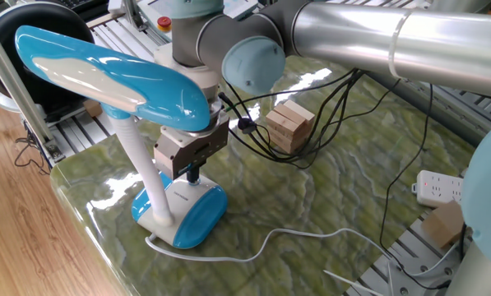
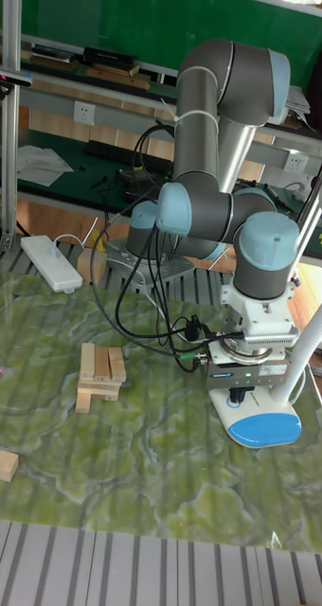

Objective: Turn on the desk lamp by pressing the button

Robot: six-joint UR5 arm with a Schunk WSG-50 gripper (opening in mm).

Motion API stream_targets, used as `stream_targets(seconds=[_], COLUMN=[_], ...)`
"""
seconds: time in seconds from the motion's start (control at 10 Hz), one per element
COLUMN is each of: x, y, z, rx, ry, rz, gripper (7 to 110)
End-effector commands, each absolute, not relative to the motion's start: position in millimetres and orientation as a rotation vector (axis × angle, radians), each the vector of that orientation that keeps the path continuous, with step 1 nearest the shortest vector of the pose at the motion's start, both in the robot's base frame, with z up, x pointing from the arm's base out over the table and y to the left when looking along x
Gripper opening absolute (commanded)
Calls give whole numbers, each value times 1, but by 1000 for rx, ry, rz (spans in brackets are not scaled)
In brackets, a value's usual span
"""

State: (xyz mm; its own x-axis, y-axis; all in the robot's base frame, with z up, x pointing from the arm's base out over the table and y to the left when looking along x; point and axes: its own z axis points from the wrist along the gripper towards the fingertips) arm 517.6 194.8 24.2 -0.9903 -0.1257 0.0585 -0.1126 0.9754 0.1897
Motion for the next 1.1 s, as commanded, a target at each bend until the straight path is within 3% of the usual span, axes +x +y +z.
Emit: stream_targets(seconds=[0.0,1.0], x=[517,515], y=[198,197], z=[24,19], rx=[176,188], ry=[-3054,-3054], rz=[-313,-328], gripper=[7,7])
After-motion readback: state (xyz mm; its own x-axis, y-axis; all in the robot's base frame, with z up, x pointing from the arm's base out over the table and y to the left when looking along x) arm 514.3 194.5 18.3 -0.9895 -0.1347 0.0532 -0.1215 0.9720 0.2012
